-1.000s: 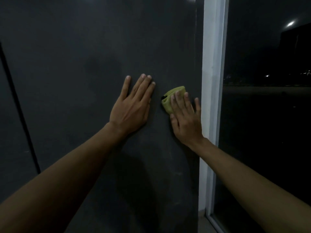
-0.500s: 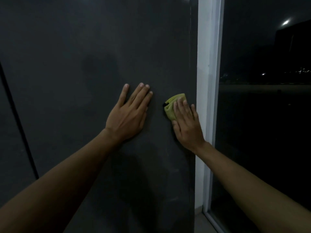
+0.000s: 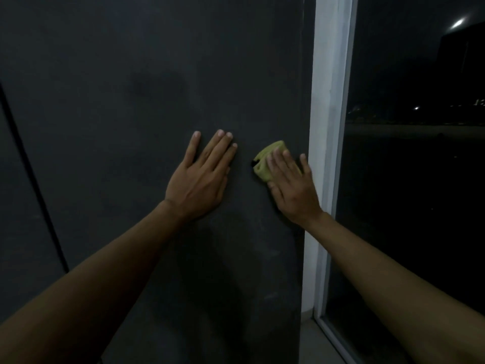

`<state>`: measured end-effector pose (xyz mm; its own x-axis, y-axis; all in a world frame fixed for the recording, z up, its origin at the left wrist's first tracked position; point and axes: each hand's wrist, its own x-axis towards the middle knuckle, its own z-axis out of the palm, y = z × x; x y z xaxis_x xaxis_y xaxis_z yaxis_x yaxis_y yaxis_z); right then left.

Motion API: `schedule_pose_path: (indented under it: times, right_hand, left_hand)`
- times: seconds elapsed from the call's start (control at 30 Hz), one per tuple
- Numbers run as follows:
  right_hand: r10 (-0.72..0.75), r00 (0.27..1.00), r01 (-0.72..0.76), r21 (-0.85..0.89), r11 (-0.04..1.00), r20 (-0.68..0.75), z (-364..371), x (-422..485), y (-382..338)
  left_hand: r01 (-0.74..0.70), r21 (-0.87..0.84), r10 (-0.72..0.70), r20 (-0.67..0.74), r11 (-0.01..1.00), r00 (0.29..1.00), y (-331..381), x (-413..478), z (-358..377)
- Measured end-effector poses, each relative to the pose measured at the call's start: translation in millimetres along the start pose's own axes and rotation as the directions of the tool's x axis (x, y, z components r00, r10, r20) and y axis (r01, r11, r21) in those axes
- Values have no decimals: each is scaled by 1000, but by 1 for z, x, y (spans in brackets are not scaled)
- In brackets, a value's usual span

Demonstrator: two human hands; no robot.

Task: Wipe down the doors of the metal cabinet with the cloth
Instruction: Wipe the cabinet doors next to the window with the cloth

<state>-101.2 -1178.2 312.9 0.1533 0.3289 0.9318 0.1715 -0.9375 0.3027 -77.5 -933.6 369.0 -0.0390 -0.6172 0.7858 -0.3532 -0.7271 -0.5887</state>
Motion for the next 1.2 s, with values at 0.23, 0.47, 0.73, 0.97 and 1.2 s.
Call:
schedule_pose_path:
  times: [0.23, 0.47, 0.73, 0.97, 1.2]
  right_hand:
    - [-48, 999, 48, 24, 999, 18, 13, -14, -31]
    - [187, 982, -186, 41, 982, -29, 12, -20, -19]
    - [-228, 971, 229, -15, 973, 72, 12, -54, -20]
    - [-46, 998, 45, 17, 999, 46, 24, -50, -55]
    - [-221, 973, 223, -32, 974, 72, 19, -71, -38]
  left_hand:
    - [-4, 8, 4, 13, 1000, 1000, 5, -20, 3]
    - [-25, 24, 25, 27, 999, 999, 9, -38, 2]
    - [-16, 28, 16, 0, 999, 1000, 15, -53, 7]
    - [-24, 48, 24, -15, 999, 1000, 19, -65, 12]
    - [-25, 37, 24, 16, 999, 1000, 25, -83, 10]
